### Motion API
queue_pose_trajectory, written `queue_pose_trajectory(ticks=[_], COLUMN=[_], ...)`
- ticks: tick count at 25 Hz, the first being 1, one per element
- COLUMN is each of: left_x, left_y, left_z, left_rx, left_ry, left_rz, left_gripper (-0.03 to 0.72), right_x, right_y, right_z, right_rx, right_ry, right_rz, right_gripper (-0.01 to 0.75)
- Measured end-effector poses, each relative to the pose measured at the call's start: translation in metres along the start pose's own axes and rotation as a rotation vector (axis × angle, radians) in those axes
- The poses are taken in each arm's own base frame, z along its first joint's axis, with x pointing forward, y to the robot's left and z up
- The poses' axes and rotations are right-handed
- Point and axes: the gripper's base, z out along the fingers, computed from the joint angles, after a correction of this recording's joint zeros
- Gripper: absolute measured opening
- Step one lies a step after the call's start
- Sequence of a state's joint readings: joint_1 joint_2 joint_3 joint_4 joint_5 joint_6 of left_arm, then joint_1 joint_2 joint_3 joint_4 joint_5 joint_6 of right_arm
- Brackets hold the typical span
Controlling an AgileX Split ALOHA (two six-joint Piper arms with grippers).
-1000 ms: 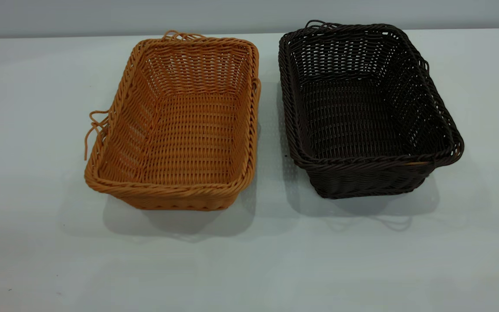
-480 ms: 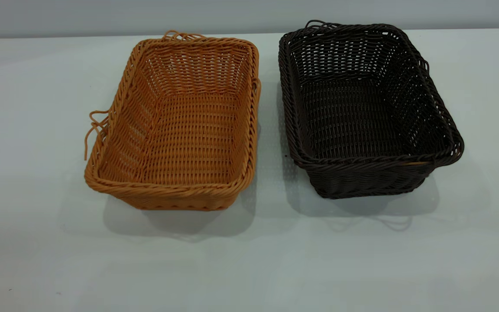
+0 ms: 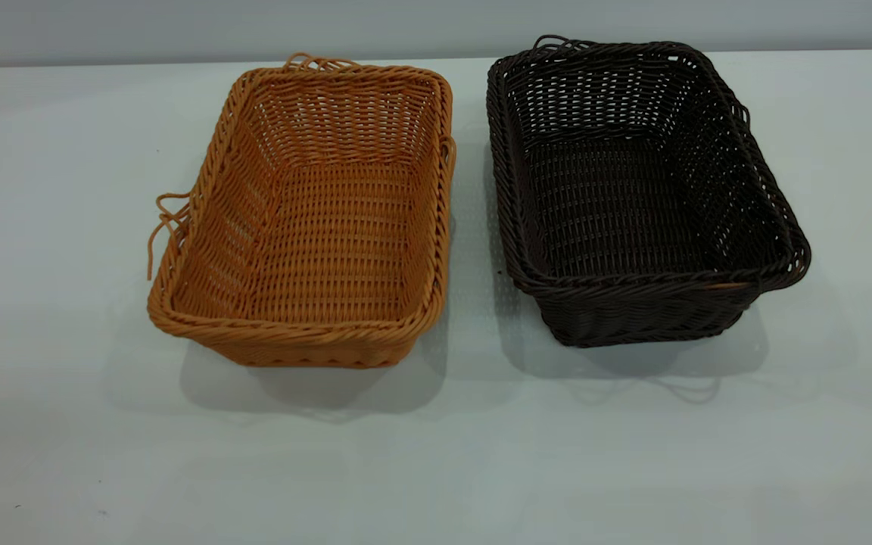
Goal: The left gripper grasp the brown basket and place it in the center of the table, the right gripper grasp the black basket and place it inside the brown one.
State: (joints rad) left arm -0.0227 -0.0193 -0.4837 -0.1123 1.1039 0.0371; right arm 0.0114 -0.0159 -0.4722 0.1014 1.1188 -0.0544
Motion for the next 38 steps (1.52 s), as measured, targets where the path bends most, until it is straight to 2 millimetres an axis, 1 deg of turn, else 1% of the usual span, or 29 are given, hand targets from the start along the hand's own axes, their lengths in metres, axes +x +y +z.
queue_pose_trajectory(ticks=[14, 19, 21, 23, 25, 27, 30, 34, 36, 38], left_x=[0.0, 0.0, -0.006, -0.02, -0.037, -0.056, -0.084, -0.114, -0.126, -0.133], left_y=[0.0, 0.0, 0.0, 0.0, 0.001, 0.002, 0.004, 0.007, 0.008, 0.009], left_z=[0.0, 0.0, -0.001, 0.0, 0.004, 0.012, 0.032, 0.06, 0.074, 0.086], left_rx=[-0.002, 0.0, 0.0, -0.002, -0.005, -0.007, -0.008, -0.009, -0.002, 0.001], left_ry=[0.0, -0.003, -0.021, -0.034, -0.031, -0.011, 0.049, 0.037, 0.017, -0.006], left_rz=[-0.014, -0.017, -0.018, -0.005, 0.023, 0.059, 0.11, 0.137, 0.119, 0.102], left_gripper=[0.384, 0.384, 0.392, 0.413, 0.442, 0.477, 0.512, 0.523, 0.524, 0.524], right_x=[0.0, -0.004, -0.008, -0.015, -0.026, -0.039, -0.052, -0.058, -0.056, -0.05], right_y=[0.0, 0.005, 0.008, 0.012, 0.016, 0.02, 0.026, 0.034, 0.038, 0.049], right_z=[0.0, 0.001, 0.005, 0.014, 0.028, 0.045, 0.077, 0.125, 0.151, 0.172], right_rx=[0.0, -0.061, -0.092, -0.151, -0.217, -0.279, -0.392, -0.561, -0.622, -0.672], right_ry=[-0.004, -0.024, 0.0, 0.046, 0.101, 0.131, 0.212, 0.35, 0.409, 0.463], right_rz=[0.003, 0.038, 0.022, 0.007, -0.003, -0.009, -0.033, 0.021, 0.039, 0.055], right_gripper=[0.541, 0.541, 0.548, 0.574, 0.6, 0.612, 0.612, 0.594, 0.59, 0.59])
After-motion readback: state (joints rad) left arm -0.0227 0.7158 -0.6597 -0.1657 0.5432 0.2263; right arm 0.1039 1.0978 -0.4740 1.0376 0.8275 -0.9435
